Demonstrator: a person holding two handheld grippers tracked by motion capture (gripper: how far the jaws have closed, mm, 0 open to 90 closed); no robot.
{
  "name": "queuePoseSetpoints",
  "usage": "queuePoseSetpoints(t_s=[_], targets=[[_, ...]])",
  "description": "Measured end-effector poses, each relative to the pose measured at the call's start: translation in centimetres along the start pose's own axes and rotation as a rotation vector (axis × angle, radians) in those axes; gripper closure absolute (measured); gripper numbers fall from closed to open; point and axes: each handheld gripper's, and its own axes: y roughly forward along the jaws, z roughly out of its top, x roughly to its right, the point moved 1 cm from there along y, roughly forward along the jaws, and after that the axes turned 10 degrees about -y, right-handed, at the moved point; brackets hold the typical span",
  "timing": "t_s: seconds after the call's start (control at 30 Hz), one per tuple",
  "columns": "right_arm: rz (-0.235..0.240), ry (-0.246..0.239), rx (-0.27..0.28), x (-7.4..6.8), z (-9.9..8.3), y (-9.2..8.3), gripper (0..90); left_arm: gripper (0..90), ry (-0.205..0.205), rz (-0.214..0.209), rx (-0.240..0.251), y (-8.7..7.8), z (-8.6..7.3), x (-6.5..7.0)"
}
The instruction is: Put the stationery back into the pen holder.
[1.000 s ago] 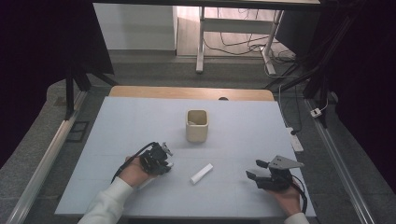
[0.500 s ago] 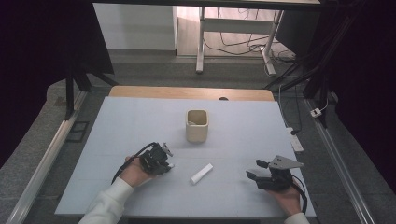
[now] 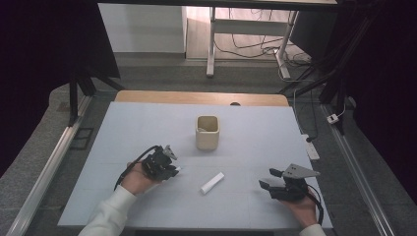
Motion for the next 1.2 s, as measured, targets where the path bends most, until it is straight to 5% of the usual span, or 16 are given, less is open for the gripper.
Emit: queuePoseSetpoints(t_s=[0.3, 1.2], targets=[[-0.002, 0.0, -0.001, 0.0, 0.0, 0.0, 34.3, 77.9, -0.033, -0.004, 0.095, -2.4, -0.3, -1.3], [-0.006, -0.003, -0.012, 0.1, 0.0, 0.0, 34.1, 77.9, -0.06, 0.031, 0.244, -5.5, -0.7, -2.2]])
